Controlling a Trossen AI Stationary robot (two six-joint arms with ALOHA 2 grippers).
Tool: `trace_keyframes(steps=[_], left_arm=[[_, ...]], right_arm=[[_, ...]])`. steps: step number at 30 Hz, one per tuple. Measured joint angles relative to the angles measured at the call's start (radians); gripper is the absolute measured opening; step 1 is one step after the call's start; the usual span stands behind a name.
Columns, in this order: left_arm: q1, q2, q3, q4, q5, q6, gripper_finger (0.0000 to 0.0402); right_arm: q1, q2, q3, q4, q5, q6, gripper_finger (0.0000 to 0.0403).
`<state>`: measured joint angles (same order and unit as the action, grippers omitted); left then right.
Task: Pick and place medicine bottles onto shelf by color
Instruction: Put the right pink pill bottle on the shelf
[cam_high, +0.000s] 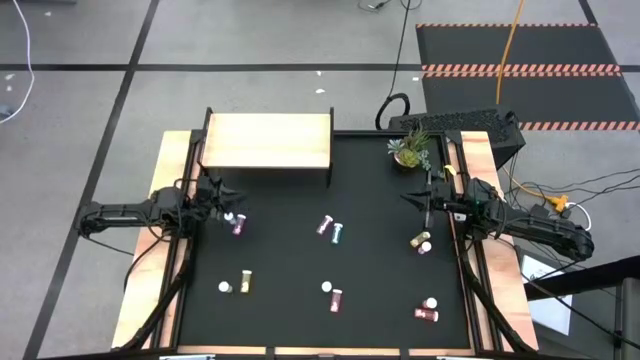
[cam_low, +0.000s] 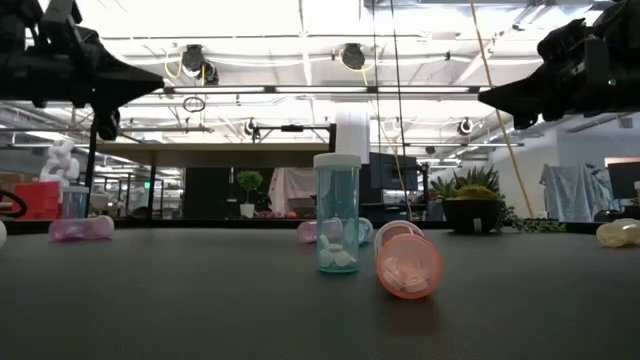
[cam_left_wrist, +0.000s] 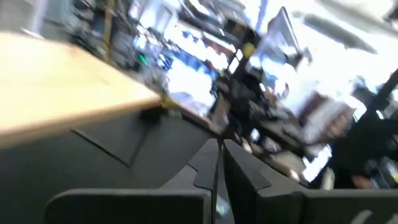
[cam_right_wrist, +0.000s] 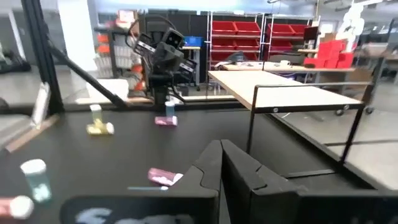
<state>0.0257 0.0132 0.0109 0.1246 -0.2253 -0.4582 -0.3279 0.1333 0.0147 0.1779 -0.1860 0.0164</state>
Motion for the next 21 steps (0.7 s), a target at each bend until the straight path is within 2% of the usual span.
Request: trace_keyframes(steps=[2,6,9,13,21], left_arm=[[0.000,0.000,0.000,0.045,-0.038,-0.006,0.0026],[0.000,0.000,0.000,0.114,-0.046,-0.009,0.0026],[0.000,0.000,0.000,0.158,-0.054,0.055,0.0026],[0.000,0.000,0.000,0.218,-0.124,0.096,0.0026],[0.000,0.002,0.000,0.251,-0.167,0.230,0.0026]], right_arm=[[0.001,0.000,0.000,0.036,0.000,0.093,0.0000],[0.000,0.000,0.000,0.102,0.010,0.308,0.0000],[0.001,0.004,0.000,0.127,0.145,0.476,0.0000],[0.000,0.018,0.000,0.114,0.315,0.705,0.0000],[0.001,0.121,0.038,0.066,0.290,0.961,0.0000]])
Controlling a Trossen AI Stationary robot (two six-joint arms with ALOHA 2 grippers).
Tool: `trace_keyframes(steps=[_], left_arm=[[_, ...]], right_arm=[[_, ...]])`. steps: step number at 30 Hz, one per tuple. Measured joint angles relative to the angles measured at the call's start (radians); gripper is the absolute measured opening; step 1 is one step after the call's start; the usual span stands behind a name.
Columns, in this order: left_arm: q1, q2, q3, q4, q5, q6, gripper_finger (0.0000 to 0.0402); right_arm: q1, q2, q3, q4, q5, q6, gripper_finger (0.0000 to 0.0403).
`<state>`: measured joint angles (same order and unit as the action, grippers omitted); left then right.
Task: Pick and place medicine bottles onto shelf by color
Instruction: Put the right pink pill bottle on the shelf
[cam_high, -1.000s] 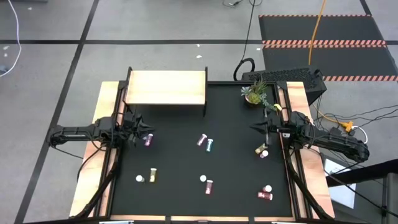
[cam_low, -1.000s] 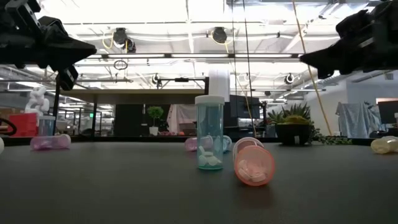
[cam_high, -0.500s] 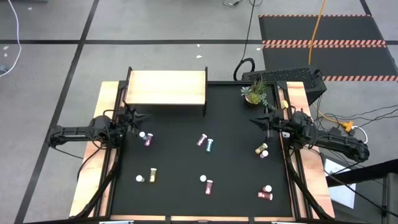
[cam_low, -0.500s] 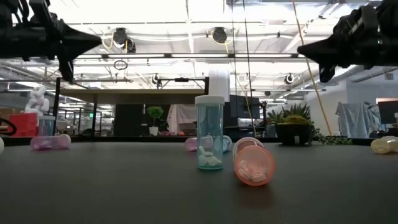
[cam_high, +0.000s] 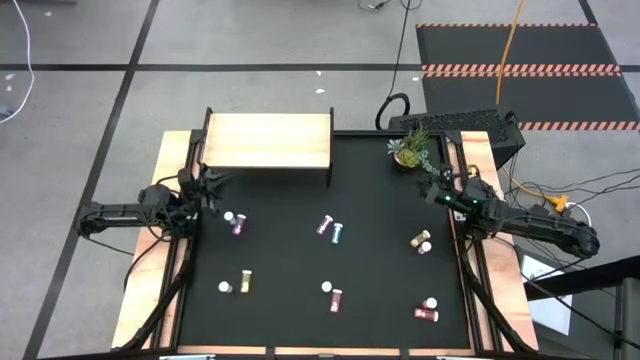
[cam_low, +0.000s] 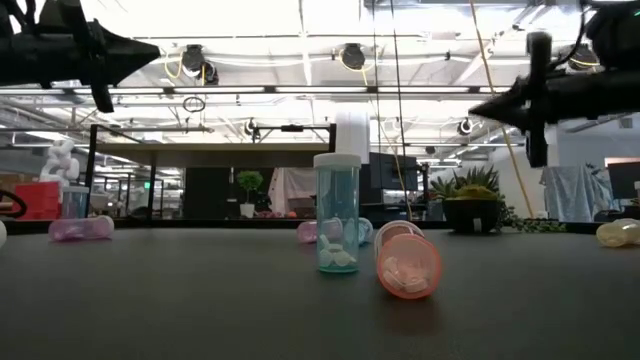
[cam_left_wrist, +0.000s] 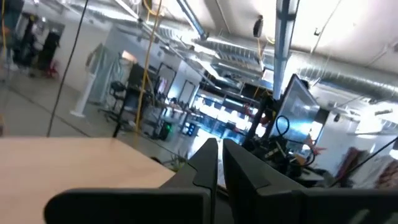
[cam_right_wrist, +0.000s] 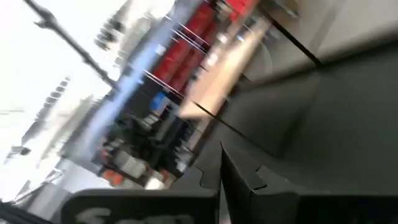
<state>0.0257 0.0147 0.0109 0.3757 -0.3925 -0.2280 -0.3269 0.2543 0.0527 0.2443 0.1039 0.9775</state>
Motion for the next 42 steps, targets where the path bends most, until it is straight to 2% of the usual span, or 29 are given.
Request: trace_keyframes(steps=[3,9,12,17,19,21,23,26,30,35,38,42], left_arm=[[0.000,0.001,0.000,-0.002,0.000,0.040,0.0026],[0.000,0.012,0.016,-0.023,0.005,0.097,0.0026],[0.000,0.030,0.064,-0.080,0.007,0.101,0.0026],[0.000,0.124,0.184,-0.171,0.007,0.122,0.0026],[0.000,0.180,0.220,-0.174,0.007,0.139,0.0026],[0.000,0.248,0.251,-0.162,0.003,0.130,0.0026],[0.000,0.316,0.271,-0.124,-0.011,0.080,0.0027],[0.000,0.419,0.290,-0.044,-0.024,0.042,0.0039],[0.000,0.552,0.329,0.001,-0.028,0.034,0.0089],[-0.002,0.665,0.393,-0.004,-0.024,0.017,0.0160],[-0.002,0.699,0.422,-0.005,-0.023,0.049,0.0184],[-0.002,0.706,0.450,-0.004,-0.030,0.112,0.0199]], right_arm=[[0.004,0.095,0.087,-0.117,0.006,-0.029,0.0000],[0.004,0.287,0.303,-0.231,0.106,-0.202,0.0000],[0.001,0.338,0.384,-0.186,0.102,-0.219,0.0000],[0.001,0.365,0.401,-0.036,0.043,-0.041,0.0000],[-0.004,0.360,0.405,0.015,0.021,-0.117,0.0000],[-0.013,0.355,0.413,0.003,-0.053,-0.164,0.0000],[-0.014,0.355,0.442,-0.095,-0.145,-0.192,0.0002],[-0.002,0.365,0.521,-0.371,-0.238,-0.255,0.0017],[0.038,0.405,0.658,-0.727,-0.258,-0.368,0.0055],[0.104,0.486,0.810,-1.042,-0.261,-0.431,0.0107],[0.188,0.541,0.860,-1.196,-0.262,-0.430,0.0129],[0.336,0.603,0.871,-1.326,-0.264,-0.379,0.0143]])
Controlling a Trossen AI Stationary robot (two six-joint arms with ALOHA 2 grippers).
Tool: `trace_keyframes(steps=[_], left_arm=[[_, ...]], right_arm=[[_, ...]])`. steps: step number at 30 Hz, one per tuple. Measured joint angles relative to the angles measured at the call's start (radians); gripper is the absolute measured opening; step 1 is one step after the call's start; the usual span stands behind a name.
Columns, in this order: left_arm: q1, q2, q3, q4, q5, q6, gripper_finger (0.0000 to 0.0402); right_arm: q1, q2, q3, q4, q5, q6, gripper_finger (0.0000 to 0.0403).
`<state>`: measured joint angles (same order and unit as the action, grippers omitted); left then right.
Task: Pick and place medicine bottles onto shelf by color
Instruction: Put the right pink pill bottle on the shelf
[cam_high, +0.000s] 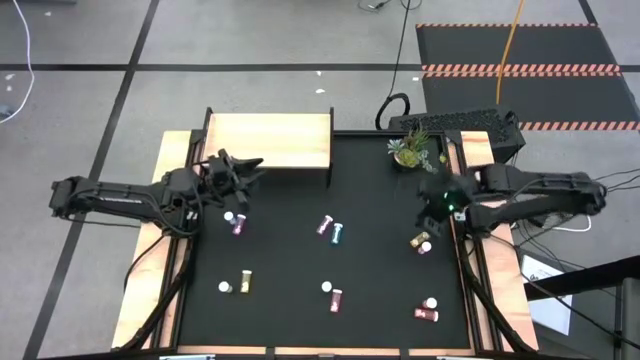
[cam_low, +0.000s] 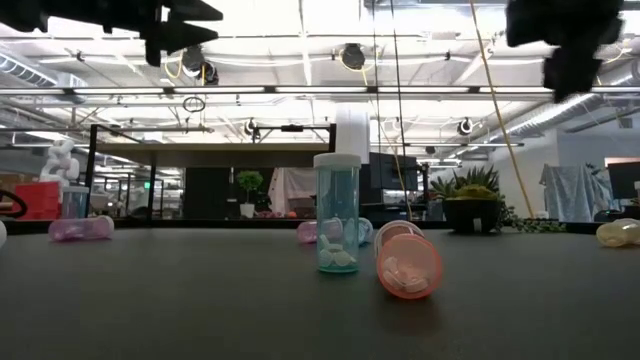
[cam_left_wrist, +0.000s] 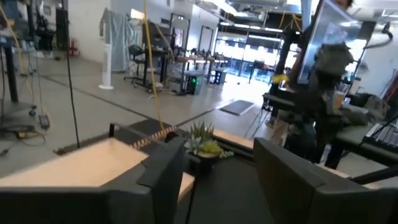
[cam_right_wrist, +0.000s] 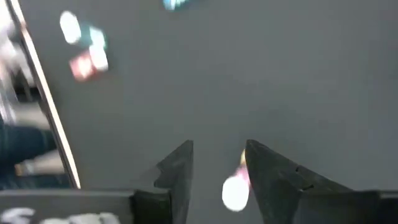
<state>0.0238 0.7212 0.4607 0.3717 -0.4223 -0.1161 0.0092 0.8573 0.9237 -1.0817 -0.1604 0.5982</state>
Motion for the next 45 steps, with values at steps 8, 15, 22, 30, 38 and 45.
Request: trace_keyframes(steps=[8,15,22,30,38,45], left_arm=[[0.000,0.004,0.008,-0.030,-0.021,0.040,0.0200],[0.000,0.050,0.008,-0.056,-0.022,0.064,0.0201],[0.000,0.079,0.008,-0.055,-0.022,0.067,0.0201],[0.000,0.076,0.008,-0.059,-0.022,0.069,0.0200],[0.000,0.077,0.008,-0.102,-0.034,0.067,0.0200],[0.000,0.076,0.008,-0.107,-0.034,0.060,0.0200]], right_arm=[[0.257,0.111,0.000,-0.114,0.001,0.195,0.0146],[0.391,0.154,0.000,-0.045,0.063,0.227,0.0146],[0.421,0.195,-0.039,-0.032,0.135,0.261,0.0169],[0.422,0.208,-0.130,-0.013,0.160,0.367,0.0272],[0.423,0.208,-0.215,0.030,0.173,0.411,0.0260],[0.423,0.208,-0.218,0.053,0.212,0.399,0.0224]])
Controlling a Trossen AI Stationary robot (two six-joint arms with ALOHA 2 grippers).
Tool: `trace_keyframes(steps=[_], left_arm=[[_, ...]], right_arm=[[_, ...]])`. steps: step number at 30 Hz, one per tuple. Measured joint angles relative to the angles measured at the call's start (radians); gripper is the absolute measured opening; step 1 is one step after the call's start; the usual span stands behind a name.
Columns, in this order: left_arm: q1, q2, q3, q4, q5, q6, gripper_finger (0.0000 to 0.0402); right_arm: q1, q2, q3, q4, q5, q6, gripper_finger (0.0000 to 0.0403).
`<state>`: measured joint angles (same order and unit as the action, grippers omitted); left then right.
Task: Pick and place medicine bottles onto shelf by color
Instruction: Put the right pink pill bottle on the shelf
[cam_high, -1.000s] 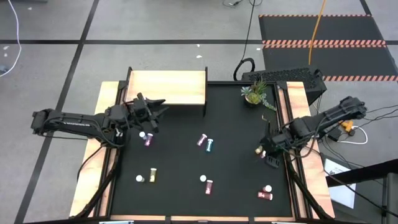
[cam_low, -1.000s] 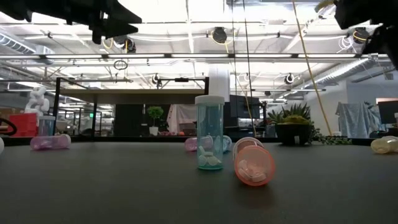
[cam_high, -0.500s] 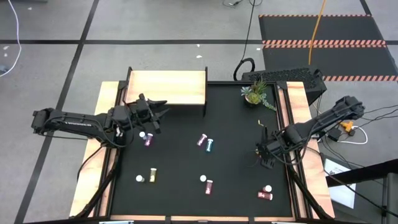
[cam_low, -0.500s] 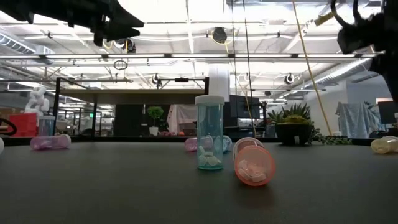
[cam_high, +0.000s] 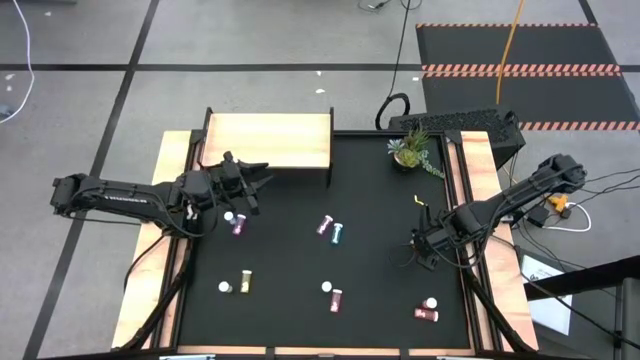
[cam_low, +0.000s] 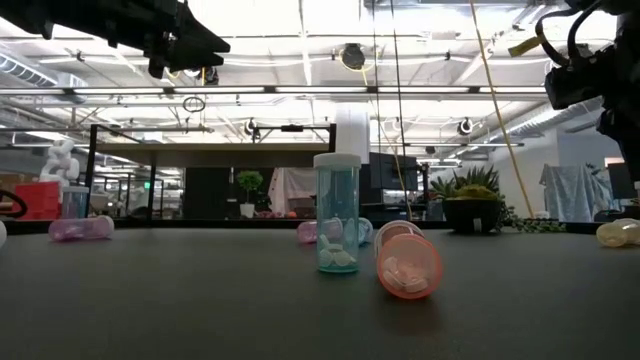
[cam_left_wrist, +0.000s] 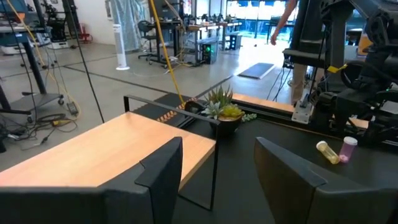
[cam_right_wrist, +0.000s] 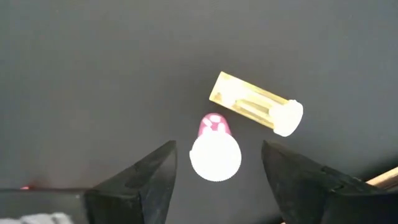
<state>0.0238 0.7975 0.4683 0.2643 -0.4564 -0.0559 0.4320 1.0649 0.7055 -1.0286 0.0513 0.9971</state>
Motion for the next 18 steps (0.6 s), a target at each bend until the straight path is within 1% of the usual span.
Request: trace_keyframes(steps=[18], left_arm=[[0.000,0.000,0.000,0.000,0.000,0.051,0.0200]], right_arm=[[0.000,0.000,-0.001,-0.014,-0.029,-0.014,0.0158]])
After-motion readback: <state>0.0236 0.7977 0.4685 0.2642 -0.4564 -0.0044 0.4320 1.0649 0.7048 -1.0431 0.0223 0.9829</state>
